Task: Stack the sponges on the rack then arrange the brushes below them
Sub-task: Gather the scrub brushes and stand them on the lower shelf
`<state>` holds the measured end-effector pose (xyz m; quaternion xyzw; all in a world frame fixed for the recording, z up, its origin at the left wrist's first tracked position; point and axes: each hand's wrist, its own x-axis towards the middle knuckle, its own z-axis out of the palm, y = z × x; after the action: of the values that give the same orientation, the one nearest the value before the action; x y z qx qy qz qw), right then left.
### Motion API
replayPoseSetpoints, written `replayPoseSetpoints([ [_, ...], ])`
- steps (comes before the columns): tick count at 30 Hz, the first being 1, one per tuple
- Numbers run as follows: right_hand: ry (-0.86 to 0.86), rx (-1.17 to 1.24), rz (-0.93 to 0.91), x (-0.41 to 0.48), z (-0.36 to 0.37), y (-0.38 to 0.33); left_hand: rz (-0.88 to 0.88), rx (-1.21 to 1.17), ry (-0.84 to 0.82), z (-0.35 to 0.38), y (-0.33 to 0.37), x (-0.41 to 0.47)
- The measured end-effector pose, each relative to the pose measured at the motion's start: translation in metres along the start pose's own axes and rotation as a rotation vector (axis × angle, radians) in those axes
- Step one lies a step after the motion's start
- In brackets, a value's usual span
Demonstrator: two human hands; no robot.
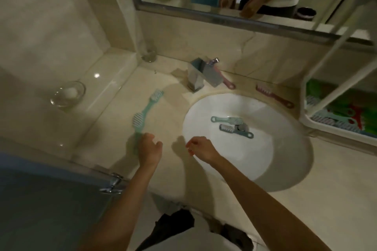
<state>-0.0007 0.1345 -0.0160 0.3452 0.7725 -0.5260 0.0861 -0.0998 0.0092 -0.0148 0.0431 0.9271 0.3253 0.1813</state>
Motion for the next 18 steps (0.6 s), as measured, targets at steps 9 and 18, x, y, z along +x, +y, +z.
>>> replayPoseSetpoints([
  [9, -0.076, -0.070, 0.065, 0.037, 0.058, -0.055, -0.040, 0.259, -0.087, -0.035, -0.038, 0.079],
  [18, -0.044, 0.132, 0.208, 0.055, 0.069, -0.078, 0.030, 0.037, -0.214, -0.046, -0.043, 0.089],
])
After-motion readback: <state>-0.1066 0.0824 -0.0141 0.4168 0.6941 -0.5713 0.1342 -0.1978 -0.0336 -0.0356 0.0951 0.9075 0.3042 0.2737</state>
